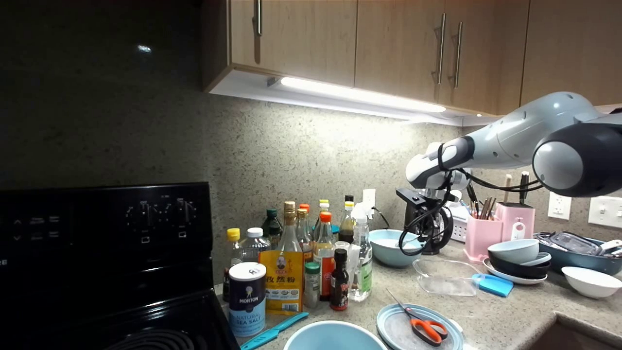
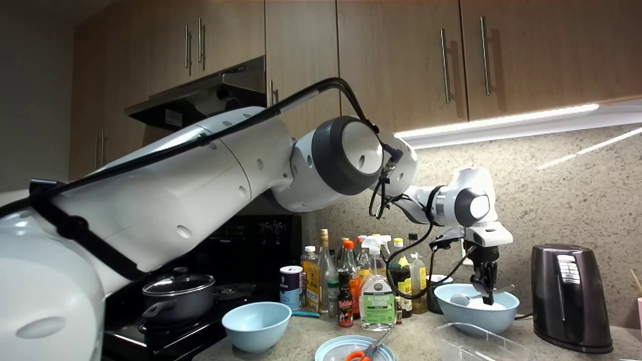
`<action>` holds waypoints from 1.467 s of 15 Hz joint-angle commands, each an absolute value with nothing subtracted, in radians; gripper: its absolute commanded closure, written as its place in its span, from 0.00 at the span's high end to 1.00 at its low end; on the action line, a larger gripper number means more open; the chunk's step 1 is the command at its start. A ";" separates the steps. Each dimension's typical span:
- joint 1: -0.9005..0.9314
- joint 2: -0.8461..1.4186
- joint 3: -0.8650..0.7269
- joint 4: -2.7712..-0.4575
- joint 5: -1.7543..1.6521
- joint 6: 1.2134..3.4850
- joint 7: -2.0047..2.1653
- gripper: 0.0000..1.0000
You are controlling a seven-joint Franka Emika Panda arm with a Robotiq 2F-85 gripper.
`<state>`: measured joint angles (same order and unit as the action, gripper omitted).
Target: Remove the spoon from the container and put it in the bowl
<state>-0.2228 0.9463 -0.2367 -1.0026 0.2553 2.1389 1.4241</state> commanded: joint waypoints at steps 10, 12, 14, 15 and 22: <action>-0.255 1.042 -0.252 -0.779 0.238 1.892 1.472 0.53; -0.262 1.045 -0.251 -0.766 0.241 1.887 1.470 0.66; -0.262 1.033 -0.253 -0.771 0.237 1.895 1.455 0.79; -0.262 1.023 -0.251 -0.779 0.235 1.896 1.438 0.84; -0.255 1.005 -0.251 -0.785 0.232 1.904 1.382 1.00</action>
